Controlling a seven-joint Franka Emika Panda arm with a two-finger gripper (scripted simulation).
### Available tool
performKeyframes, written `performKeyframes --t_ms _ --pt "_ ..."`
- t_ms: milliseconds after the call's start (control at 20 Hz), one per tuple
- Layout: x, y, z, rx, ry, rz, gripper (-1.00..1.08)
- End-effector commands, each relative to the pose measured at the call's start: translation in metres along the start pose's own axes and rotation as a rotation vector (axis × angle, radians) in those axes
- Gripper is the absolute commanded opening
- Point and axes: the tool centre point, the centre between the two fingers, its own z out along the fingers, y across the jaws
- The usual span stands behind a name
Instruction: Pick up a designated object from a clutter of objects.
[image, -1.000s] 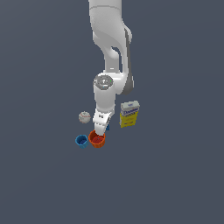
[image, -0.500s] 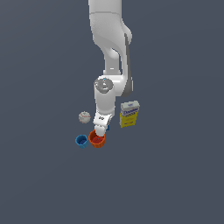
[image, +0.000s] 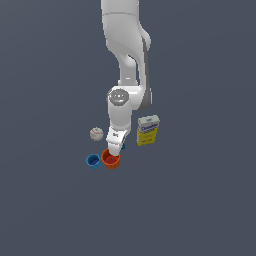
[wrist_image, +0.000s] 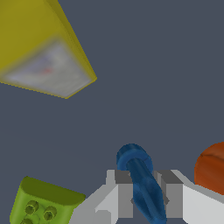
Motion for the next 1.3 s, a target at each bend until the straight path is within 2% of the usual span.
performKeyframes --t_ms 0,500,1250 --pt "-0.001 0.002 -0.004 -0.001 0.0 0.0 -1.0" --pt "-0.016 0.019 -0.054 0.0 0.0 0.0 -1.0" --pt "-0.054 0.068 -0.189 0.004 0.001 -0.001 -1.0"
